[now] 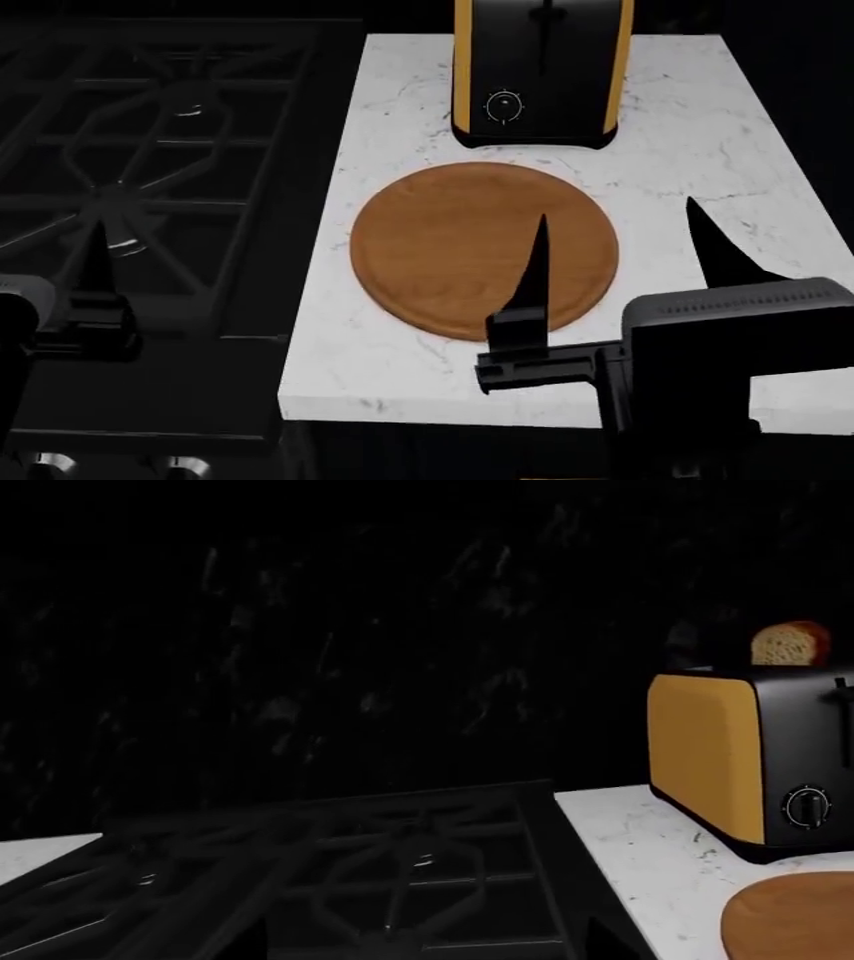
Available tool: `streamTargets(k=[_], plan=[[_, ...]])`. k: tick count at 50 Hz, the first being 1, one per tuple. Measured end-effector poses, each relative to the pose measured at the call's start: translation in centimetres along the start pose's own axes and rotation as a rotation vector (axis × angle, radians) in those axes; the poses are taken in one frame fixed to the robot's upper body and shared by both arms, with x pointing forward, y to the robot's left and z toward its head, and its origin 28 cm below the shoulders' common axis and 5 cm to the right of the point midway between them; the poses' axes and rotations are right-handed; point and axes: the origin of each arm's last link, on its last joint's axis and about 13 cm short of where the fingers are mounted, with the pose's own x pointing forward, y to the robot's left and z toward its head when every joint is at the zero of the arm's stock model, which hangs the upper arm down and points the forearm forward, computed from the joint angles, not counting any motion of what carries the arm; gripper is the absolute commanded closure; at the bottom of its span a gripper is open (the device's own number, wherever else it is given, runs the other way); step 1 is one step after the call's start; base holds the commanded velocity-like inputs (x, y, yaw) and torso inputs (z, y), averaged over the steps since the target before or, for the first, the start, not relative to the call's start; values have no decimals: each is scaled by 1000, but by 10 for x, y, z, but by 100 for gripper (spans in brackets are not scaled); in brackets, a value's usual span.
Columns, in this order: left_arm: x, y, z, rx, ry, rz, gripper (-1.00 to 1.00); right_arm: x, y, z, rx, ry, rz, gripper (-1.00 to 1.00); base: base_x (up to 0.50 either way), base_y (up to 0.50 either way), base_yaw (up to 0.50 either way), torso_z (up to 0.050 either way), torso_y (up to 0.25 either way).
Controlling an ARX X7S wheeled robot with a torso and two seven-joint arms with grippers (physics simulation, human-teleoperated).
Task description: Place the toasted item on a plate.
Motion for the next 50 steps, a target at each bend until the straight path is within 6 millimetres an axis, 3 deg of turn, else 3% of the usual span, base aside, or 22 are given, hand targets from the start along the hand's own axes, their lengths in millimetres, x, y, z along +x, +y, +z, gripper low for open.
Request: streamTargets(k=[50], plan=[[-3,1,3,12,-3,-7,-100,2,-2,10,29,-32,-1,-100,189,15,0,0,0]])
